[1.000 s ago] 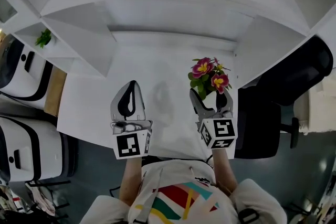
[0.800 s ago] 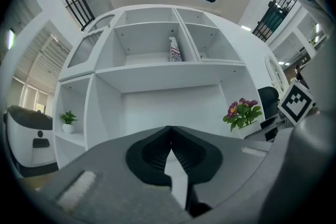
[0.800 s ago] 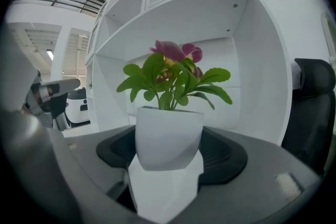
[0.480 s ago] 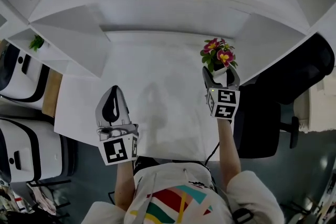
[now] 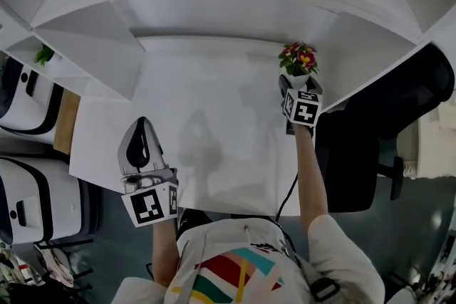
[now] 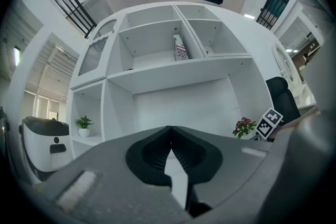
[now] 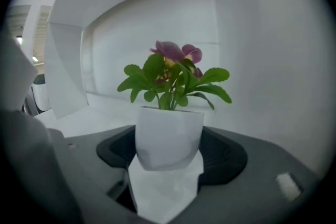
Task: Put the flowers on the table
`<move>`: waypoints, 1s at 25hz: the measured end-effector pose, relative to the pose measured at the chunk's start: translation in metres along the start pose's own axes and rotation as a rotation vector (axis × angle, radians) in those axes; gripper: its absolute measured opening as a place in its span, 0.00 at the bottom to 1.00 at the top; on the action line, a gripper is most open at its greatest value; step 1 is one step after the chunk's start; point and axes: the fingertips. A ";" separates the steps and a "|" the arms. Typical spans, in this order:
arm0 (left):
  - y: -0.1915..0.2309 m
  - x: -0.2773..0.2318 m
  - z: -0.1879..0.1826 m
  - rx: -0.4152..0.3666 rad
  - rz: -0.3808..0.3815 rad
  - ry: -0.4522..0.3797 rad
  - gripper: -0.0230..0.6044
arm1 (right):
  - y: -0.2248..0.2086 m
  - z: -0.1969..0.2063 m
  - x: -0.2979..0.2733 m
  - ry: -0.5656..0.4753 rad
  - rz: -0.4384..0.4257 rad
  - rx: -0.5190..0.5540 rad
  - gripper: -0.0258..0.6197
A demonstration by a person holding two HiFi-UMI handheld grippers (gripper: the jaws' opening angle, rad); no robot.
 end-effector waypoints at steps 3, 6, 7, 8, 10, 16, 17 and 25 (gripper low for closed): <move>0.001 0.003 -0.003 -0.008 -0.010 -0.002 0.04 | -0.005 0.009 -0.017 0.030 0.005 0.012 0.58; 0.003 0.006 -0.004 -0.011 -0.029 0.000 0.04 | -0.011 0.018 -0.034 0.067 0.015 0.034 0.58; 0.004 0.007 -0.004 -0.010 -0.037 0.000 0.04 | -0.013 0.021 -0.038 0.079 0.019 0.037 0.58; 0.005 0.008 -0.005 -0.009 -0.045 -0.001 0.04 | -0.016 0.024 -0.042 0.091 0.023 0.040 0.58; 0.007 0.011 -0.007 -0.011 -0.059 -0.004 0.04 | -0.018 0.032 -0.048 0.114 0.029 0.050 0.58; 0.011 0.017 -0.006 -0.014 -0.084 0.000 0.04 | -0.021 0.044 -0.057 0.148 0.039 0.075 0.58; 0.011 0.019 -0.005 -0.014 -0.086 0.002 0.04 | -0.021 0.045 -0.056 0.150 0.041 0.077 0.58; 0.017 0.026 -0.002 -0.017 -0.104 0.015 0.04 | -0.017 0.048 -0.059 0.155 0.047 0.072 0.58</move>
Point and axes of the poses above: the fingertips, and each gripper's own axes: x backward along the fingers, y to its left, z out of its underside, and after that the axes turned 2 degrees about z, right-handed
